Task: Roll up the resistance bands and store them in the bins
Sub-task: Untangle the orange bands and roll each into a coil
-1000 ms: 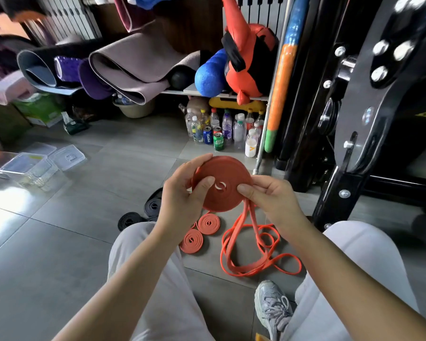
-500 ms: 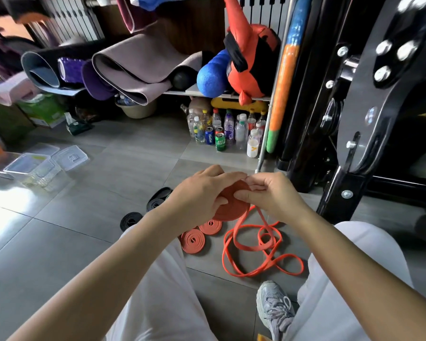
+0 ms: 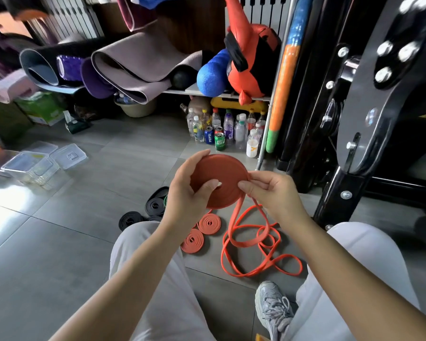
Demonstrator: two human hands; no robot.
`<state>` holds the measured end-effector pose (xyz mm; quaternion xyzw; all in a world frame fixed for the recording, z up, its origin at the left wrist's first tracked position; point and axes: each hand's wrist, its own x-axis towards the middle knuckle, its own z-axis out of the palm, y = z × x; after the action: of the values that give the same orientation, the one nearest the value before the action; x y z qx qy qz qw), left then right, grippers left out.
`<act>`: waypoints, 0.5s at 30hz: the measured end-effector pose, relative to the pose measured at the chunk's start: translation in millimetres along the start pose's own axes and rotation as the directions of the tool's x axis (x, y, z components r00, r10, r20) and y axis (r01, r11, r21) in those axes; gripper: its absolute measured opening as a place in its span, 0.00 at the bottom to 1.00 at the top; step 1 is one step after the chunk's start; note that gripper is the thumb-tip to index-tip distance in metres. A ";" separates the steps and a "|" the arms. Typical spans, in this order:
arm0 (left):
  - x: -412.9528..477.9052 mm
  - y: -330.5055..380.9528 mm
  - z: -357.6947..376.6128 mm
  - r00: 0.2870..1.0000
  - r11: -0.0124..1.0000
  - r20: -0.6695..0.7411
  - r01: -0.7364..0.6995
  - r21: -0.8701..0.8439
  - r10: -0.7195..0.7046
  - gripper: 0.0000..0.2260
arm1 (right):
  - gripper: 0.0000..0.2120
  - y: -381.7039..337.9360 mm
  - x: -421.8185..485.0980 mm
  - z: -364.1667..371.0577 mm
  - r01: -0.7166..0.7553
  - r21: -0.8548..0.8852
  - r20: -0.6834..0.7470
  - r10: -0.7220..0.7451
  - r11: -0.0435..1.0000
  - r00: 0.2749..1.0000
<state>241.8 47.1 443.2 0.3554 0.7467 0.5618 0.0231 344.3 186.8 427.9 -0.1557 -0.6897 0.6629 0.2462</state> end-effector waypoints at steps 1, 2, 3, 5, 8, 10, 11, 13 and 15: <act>-1.6 1.9 3.1 0.999 0.998 -0.040 0.032 -0.051 -0.034 0.25 | 0.13 -0.9 -0.4 1.3 0.006 0.017 -0.002 -0.006 1.000 1.000; -3.5 3.3 5.8 0.995 0.994 -0.070 0.057 -0.098 -0.064 0.24 | 0.13 -1.5 -0.9 2.3 0.011 0.017 -0.002 -0.011 1.000 1.000; -5.6 3.5 8.4 0.992 0.989 -0.085 0.079 -0.124 -0.090 0.23 | 0.13 -1.0 -0.7 2.4 0.012 0.007 -0.004 -0.012 1.000 1.000; -8.9 1.7 10.2 0.992 0.990 -0.065 0.106 -0.088 -0.112 0.21 | 0.13 -2.0 0.7 -0.4 -0.002 -0.016 -0.005 0.002 1.000 1.000; -6.9 -3.7 1.8 1.000 0.974 0.023 -0.001 0.225 -0.004 0.25 | 0.14 -3.7 3.4 -7.7 -0.017 -0.070 0.038 0.020 0.997 0.999; -2.2 -7.0 -5.0 0.964 0.899 0.201 -0.238 0.368 0.173 0.31 | 0.13 -5.1 5.0 -10.6 -0.018 -0.123 0.100 0.031 0.992 0.995; 0.2 -6.2 -6.7 0.927 0.853 0.305 -0.332 0.401 0.218 0.32 | 0.13 -6.4 6.0 -10.8 -0.019 -0.156 0.130 0.039 0.988 0.991; 3.5 -3.4 -7.6 0.878 0.803 0.422 -0.414 0.428 0.228 0.28 | 0.12 -9.7 8.0 -10.1 0.002 -0.234 0.183 0.042 0.972 0.982; 6.4 -2.4 -7.5 0.886 0.834 0.406 -0.390 0.391 0.224 0.25 | 0.12 -12.3 9.9 -9.1 0.028 -0.278 0.198 0.028 0.960 0.980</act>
<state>232.5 44.2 446.3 0.5599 0.7747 0.2928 -0.0240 342.5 199.0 441.4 -0.1216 -0.7975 0.5713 0.1513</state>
